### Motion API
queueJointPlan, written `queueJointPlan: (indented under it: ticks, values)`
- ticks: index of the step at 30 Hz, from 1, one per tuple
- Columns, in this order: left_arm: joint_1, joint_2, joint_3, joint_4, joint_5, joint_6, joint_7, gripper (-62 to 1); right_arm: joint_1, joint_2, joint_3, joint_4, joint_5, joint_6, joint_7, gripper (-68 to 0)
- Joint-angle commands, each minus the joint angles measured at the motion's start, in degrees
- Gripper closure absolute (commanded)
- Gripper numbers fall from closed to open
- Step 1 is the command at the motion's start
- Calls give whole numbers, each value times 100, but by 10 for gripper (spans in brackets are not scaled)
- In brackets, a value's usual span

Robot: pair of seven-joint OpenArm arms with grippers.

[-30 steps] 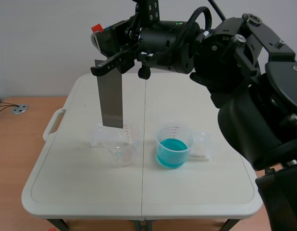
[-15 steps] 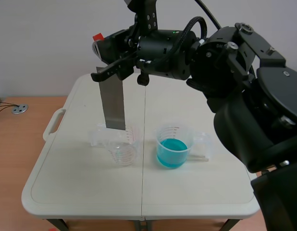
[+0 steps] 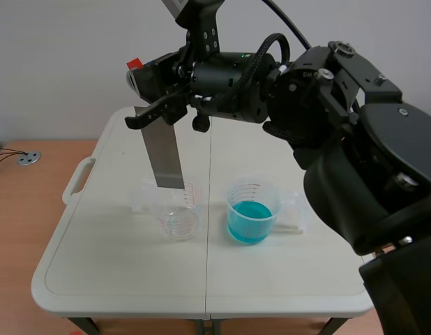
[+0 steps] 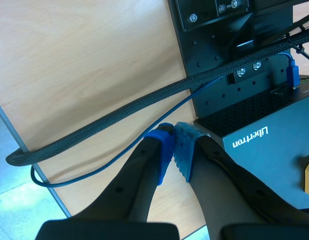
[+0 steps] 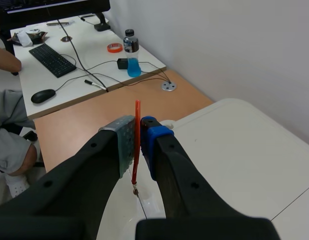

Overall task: Hold the metal plate by the orange handle, dip it into the blue solution, take it out and point at it, then put the plate back in the beaker on the left.
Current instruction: 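Put the plate into the left beaker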

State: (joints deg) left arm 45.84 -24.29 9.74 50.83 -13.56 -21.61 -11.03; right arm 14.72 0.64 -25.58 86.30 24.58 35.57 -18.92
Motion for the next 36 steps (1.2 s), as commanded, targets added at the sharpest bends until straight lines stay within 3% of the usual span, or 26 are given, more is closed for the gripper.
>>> queueJointPlan:
  ticks: [1,14,18,36]
  values:
    - [61,-33,-4,44,-33,-37,-48,-27,146,-33,11,-59,44,-22,131,-13]
    - [63,-35,-4,44,-33,-37,55,-27,146,-33,11,-328,24,-22,181,-13]
    - [63,-35,-4,44,-33,-37,55,-27,203,-33,13,-326,22,-15,476,-13]
    - [63,-35,-4,44,-33,-37,57,-27,225,-17,22,-326,-212,2,446,-13]
